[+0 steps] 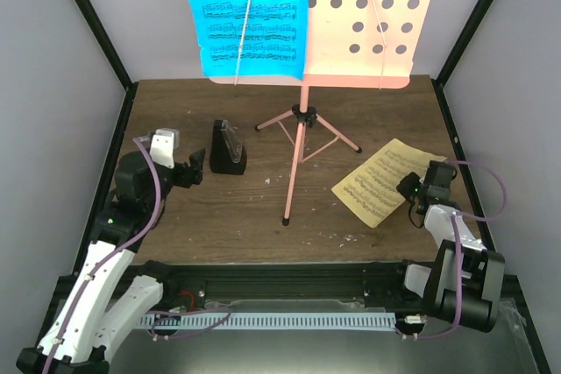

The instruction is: Pack up the instrument practice props

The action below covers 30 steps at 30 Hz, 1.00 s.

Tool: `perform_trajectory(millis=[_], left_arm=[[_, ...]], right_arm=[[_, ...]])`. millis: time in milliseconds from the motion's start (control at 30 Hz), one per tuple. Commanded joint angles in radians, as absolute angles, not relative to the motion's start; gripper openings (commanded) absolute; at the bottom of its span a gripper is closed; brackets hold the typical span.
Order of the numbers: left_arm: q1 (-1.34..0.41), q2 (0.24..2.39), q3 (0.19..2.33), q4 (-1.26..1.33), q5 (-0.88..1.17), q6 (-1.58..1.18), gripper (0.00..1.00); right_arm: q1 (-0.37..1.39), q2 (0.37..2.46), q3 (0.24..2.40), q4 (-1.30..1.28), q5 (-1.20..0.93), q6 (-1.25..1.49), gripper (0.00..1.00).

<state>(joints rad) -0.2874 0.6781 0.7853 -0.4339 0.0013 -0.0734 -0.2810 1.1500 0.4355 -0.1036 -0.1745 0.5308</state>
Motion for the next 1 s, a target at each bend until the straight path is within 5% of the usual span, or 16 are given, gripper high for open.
perform_trajectory(millis=[0, 100, 167, 367, 600, 967], left_arm=[[-0.284, 0.656, 0.775, -0.405, -0.023, -0.061, 0.88], [-0.284, 0.647, 0.770, -0.404, -0.037, -0.059, 0.88], [-0.283, 0.639, 0.769, -0.402, -0.046, -0.059, 0.88], [-0.283, 0.612, 0.763, -0.397, -0.071, -0.060, 0.88], [-0.284, 0.589, 0.754, -0.382, -0.112, -0.059, 0.88], [-0.283, 0.617, 0.935, -0.430, 0.100, -0.274, 0.90]], right_arm=[[-0.292, 1.123, 0.472, -0.094, -0.137, 0.522, 0.42], [-0.294, 1.105, 0.487, -0.116, -0.108, 0.520, 0.87], [-0.295, 1.081, 0.508, -0.151, -0.067, 0.518, 0.99], [-0.305, 0.923, 0.585, -0.265, -0.016, 0.522, 1.00], [-0.262, 0.746, 0.519, -0.136, -0.508, 0.612, 1.00], [0.489, 0.782, 0.533, -0.044, -0.344, 0.498, 0.94]])
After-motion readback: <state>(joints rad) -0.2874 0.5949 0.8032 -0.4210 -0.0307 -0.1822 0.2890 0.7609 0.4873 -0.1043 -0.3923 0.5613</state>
